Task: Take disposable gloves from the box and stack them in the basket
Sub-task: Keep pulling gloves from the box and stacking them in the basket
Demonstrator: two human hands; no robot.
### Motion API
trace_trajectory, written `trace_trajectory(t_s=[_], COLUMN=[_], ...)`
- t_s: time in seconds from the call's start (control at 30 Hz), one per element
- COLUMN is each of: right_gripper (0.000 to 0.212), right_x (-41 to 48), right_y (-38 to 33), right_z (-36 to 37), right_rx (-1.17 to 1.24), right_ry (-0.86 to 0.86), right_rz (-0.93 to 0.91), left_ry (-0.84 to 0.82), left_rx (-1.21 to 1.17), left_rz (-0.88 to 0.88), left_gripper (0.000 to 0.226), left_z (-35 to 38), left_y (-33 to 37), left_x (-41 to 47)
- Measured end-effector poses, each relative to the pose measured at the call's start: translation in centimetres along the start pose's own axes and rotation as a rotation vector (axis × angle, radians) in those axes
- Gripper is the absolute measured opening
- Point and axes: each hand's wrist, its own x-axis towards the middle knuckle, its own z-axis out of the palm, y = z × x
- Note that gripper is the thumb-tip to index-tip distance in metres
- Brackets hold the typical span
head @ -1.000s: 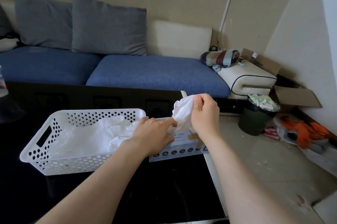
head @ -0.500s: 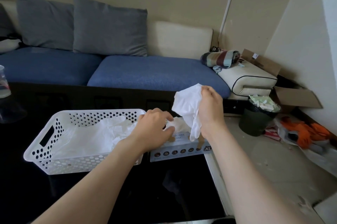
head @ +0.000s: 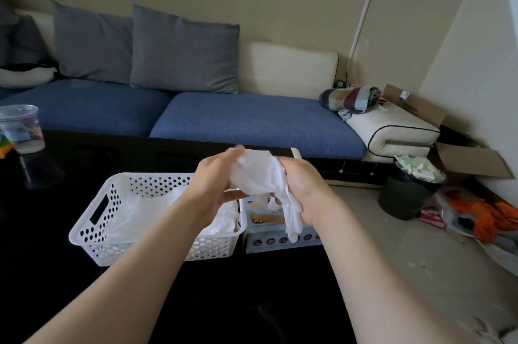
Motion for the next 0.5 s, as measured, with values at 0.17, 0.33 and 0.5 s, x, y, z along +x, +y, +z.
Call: trace_trajectory(t_s=[0.17, 0.33, 0.5], right_gripper=[0.054, 0.042, 0.030], right_x=[-0.1, 0.3, 0.5], right_y=[0.4, 0.7, 0.5], right_z=[1.4, 2.2, 1.4], right_rx=[-0.199, -0.310, -0.283], right_ry=[-0.175, -0.184, -0.202], right_rz=[0.049, 0.007, 0.010], left_ry=[0.093, 0.211, 0.190], left_rx=[0.147, 0.251, 0.255], left_rz=[0.189, 0.246, 0.237], left_gripper=[0.022, 0.029, 0.038], left_z=[-1.6, -2.8, -4.1], left_y=[-0.2, 0.3, 0.9], left_x=[0.0, 0.0, -0.4])
